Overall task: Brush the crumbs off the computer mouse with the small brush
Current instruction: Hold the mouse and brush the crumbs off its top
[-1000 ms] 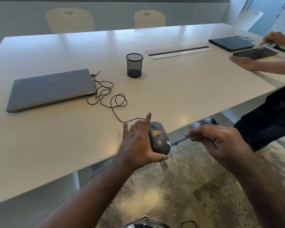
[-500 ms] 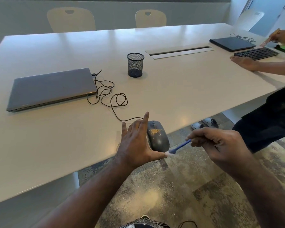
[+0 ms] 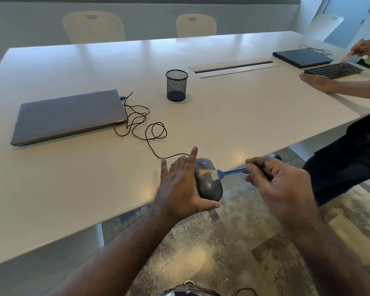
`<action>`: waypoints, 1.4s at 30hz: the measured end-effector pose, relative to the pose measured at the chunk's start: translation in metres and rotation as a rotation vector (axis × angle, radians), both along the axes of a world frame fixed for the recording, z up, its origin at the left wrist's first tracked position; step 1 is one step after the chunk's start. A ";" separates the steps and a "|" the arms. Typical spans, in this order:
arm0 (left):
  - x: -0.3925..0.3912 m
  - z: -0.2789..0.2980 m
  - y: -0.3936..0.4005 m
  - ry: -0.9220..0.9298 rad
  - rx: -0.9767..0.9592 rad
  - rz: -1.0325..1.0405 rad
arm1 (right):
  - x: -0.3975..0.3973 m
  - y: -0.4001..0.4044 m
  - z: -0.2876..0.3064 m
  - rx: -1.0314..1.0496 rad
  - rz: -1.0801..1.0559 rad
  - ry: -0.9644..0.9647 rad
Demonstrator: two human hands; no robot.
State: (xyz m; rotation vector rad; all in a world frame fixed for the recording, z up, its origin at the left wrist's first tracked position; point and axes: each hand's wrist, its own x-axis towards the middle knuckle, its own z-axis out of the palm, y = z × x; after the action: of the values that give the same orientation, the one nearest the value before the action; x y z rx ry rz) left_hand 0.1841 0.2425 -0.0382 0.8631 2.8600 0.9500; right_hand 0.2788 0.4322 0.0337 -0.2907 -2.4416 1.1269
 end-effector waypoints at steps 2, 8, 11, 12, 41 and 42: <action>0.000 -0.001 -0.001 -0.004 0.002 0.004 | -0.001 0.005 0.004 -0.021 -0.026 0.006; 0.002 0.003 0.001 -0.002 -0.005 -0.012 | -0.001 -0.005 0.005 -0.048 0.061 -0.023; 0.002 0.004 0.002 -0.004 -0.004 -0.016 | -0.004 0.000 0.004 0.000 0.001 -0.014; 0.003 0.003 0.001 -0.007 -0.004 -0.017 | -0.005 0.003 0.005 0.003 -0.018 0.002; 0.010 0.003 0.005 -0.023 -0.011 -0.059 | -0.027 -0.003 0.021 0.625 0.465 0.157; 0.010 0.004 0.005 -0.024 -0.007 -0.058 | -0.027 -0.004 0.020 0.650 0.476 0.141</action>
State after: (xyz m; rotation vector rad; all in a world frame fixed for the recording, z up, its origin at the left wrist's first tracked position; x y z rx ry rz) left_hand 0.1939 0.2474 -0.0340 0.9216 2.8001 0.9374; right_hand 0.2514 0.4280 0.0536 0.5710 -2.6484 0.4249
